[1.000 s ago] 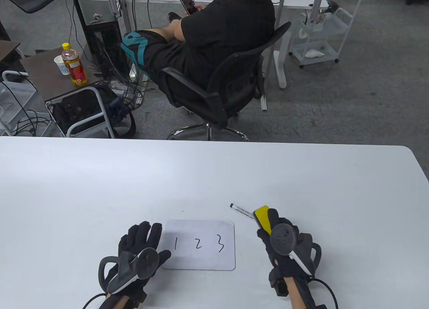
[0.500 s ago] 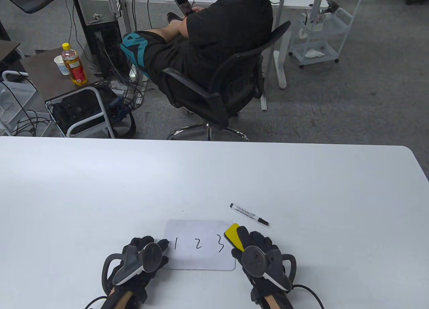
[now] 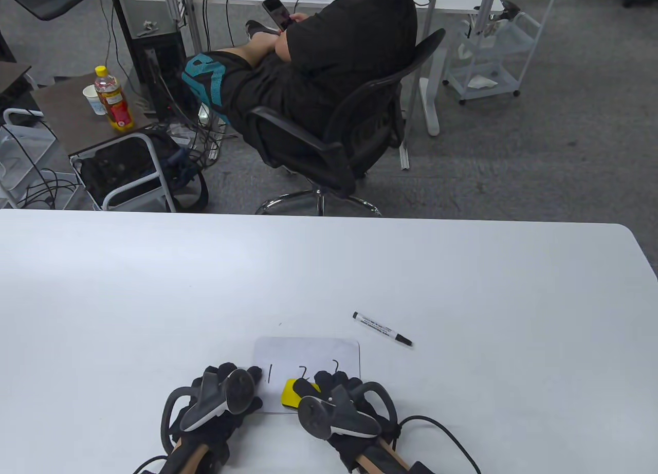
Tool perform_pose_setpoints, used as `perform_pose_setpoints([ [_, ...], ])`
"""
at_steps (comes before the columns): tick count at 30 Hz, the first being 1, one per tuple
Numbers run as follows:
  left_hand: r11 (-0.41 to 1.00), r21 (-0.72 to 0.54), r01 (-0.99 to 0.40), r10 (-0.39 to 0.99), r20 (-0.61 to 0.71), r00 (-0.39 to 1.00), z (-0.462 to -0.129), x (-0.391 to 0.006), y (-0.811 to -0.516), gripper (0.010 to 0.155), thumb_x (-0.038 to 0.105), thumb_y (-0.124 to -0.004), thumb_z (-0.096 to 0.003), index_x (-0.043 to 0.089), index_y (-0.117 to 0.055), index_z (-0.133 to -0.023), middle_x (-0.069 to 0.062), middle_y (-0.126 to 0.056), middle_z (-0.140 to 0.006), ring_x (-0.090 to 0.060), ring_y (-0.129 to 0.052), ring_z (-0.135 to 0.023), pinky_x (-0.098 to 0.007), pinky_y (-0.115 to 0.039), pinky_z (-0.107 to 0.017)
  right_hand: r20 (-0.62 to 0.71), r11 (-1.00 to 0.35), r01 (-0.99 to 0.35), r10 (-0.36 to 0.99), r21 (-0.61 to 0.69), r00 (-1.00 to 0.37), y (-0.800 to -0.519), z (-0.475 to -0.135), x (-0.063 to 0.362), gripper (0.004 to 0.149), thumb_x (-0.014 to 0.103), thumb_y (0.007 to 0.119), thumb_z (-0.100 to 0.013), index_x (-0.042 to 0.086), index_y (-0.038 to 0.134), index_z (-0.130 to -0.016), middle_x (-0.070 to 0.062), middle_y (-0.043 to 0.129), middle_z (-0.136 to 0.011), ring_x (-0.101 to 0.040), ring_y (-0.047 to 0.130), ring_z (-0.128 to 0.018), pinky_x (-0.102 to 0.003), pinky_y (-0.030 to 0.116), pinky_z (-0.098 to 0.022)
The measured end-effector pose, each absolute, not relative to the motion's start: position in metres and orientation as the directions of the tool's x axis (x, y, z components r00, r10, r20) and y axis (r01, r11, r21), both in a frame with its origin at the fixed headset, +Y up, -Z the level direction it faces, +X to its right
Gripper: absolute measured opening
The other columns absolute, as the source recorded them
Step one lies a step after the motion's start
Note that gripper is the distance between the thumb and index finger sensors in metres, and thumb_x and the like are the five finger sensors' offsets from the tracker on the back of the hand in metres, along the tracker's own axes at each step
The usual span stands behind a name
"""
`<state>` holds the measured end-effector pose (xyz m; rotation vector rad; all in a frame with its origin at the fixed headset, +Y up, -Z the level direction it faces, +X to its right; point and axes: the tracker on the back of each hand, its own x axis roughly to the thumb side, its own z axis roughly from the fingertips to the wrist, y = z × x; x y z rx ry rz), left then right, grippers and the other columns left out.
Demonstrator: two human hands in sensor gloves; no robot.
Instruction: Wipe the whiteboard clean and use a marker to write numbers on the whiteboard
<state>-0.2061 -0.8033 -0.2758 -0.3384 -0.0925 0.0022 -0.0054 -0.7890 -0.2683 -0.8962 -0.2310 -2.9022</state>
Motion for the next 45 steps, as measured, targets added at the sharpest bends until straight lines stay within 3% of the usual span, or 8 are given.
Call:
perform_pose_setpoints([
  [11,0.938,-0.345,-0.005,0.036,0.084,0.996,-0.277,-0.207,-0.804,0.061,0.062,-0.065,-0.0565,0.045,-0.051,-0.113,-0.005,-0.049,-0.117,-0.035,-0.051,-0.106,-0.054,-0.053,-0.082,0.415,-0.986,0.113,-0.053,0.122,-0.908,-0.794,-0.325,-0.038,0.059,0.043,0.075,-0.056,0.023,0.055,-0.108,-0.028,0.068,-0.105,-0.046,0.075,-0.084,-0.056,0.066,-0.056],
  [20,0.938,-0.346,0.001,0.03,0.084,0.996,-0.278,-0.208,-0.804,0.061,0.062,-0.065,-0.0562,0.045,-0.051,-0.113,-0.005,-0.049,-0.117,-0.035,-0.051,-0.107,-0.055,-0.053,-0.082,0.629,-0.927,0.212,0.032,0.31,-0.777,-0.783,-0.311,-0.029,0.061,0.039,0.081,-0.053,0.03,0.051,-0.104,-0.021,0.063,-0.11,-0.044,0.07,-0.091,-0.058,0.063,-0.06],
  [26,0.938,-0.347,0.001,0.03,0.083,0.996,-0.278,-0.208,-0.804,0.061,0.062,-0.065,-0.0562,0.045,-0.051,-0.113,-0.005,-0.049,-0.117,-0.035,-0.05,-0.107,-0.055,-0.053,-0.082,0.301,-0.951,0.232,-0.165,0.203,-0.939,-0.786,-0.35,-0.004,0.06,0.043,0.076,-0.056,0.024,0.051,-0.107,-0.029,0.068,-0.104,-0.046,0.077,-0.083,-0.056,0.067,-0.055],
  [34,0.938,-0.346,0.01,0.02,0.084,0.996,-0.279,-0.207,-0.804,0.061,0.061,-0.065,-0.0562,0.045,-0.051,-0.113,-0.005,-0.049,-0.117,-0.035,-0.051,-0.107,-0.055,-0.054,-0.081,0.626,-0.928,0.226,0.01,0.296,-0.78,-0.783,-0.298,0.004,0.062,0.041,0.08,-0.053,0.028,0.049,-0.105,-0.024,0.064,-0.107,-0.044,0.074,-0.088,-0.056,0.065,-0.059],
  [39,0.938,-0.347,0.01,0.02,0.085,0.996,-0.279,-0.207,-0.804,0.061,0.062,-0.065,-0.0561,0.045,-0.051,-0.114,-0.005,-0.049,-0.117,-0.035,-0.051,-0.107,-0.055,-0.054,-0.081,0.368,-0.947,0.286,-0.217,0.145,-0.904,-0.784,-0.325,0.022,0.06,0.045,0.076,-0.056,0.025,0.052,-0.107,-0.027,0.071,-0.103,-0.043,0.08,-0.082,-0.053,0.069,-0.055],
  [41,0.938,-0.346,0.011,0.019,0.085,0.996,-0.279,-0.206,-0.804,0.061,0.061,-0.065,-0.0562,0.044,-0.051,-0.114,-0.005,-0.049,-0.117,-0.035,-0.051,-0.107,-0.055,-0.054,-0.081,0.322,-0.952,0.249,-0.182,0.181,-0.929,-0.787,-0.331,0.023,0.061,0.046,0.074,-0.056,0.022,0.051,-0.107,-0.029,0.072,-0.101,-0.044,0.082,-0.079,-0.053,0.07,-0.053],
  [43,0.937,-0.348,0.011,0.02,0.085,0.996,-0.279,-0.206,-0.804,0.061,0.062,-0.065,-0.0562,0.045,-0.052,-0.113,-0.005,-0.049,-0.117,-0.035,-0.052,-0.107,-0.055,-0.054,-0.081,0.38,-0.967,0.16,-0.075,0.196,-0.922,-0.789,-0.318,0.011,0.061,0.044,0.076,-0.056,0.019,0.052,-0.107,-0.032,0.072,-0.099,-0.045,0.083,-0.077,-0.054,0.07,-0.052],
  [45,0.937,-0.35,0.009,0.022,0.084,0.996,-0.279,-0.206,-0.804,0.061,0.061,-0.066,-0.0562,0.044,-0.052,-0.113,-0.005,-0.05,-0.117,-0.035,-0.052,-0.107,-0.055,-0.054,-0.081,0.521,-0.956,0.227,-0.099,0.188,-0.848,-0.786,-0.301,-0.004,0.062,0.044,0.076,-0.055,0.023,0.051,-0.107,-0.029,0.071,-0.101,-0.044,0.081,-0.08,-0.053,0.07,-0.054],
])
